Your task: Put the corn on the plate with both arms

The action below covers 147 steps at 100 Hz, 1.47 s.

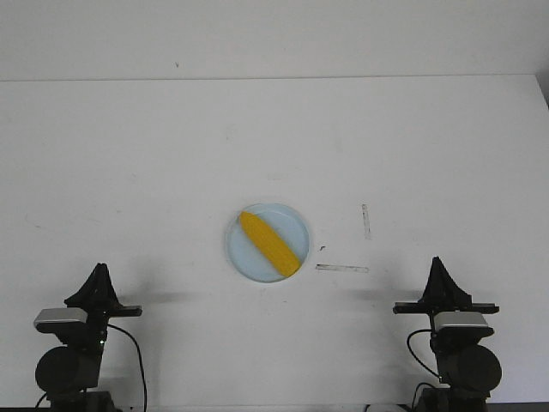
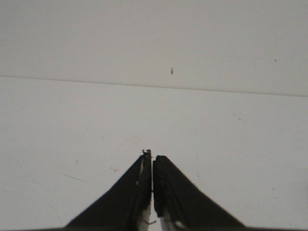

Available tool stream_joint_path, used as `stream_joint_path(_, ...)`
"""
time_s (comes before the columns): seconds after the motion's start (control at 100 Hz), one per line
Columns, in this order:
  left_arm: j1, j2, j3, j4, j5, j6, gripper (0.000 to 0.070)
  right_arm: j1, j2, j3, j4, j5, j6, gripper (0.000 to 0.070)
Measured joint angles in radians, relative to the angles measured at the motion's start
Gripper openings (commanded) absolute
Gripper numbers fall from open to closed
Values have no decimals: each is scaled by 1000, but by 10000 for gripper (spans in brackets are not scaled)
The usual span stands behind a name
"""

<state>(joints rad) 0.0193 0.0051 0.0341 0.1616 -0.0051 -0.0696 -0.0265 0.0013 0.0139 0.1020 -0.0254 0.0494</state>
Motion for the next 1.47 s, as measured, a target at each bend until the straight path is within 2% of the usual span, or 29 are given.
stream_joint_path(1.47, 0, 0, 0, -19, 0, 26, 1, 0, 0, 0, 0, 0, 0, 7)
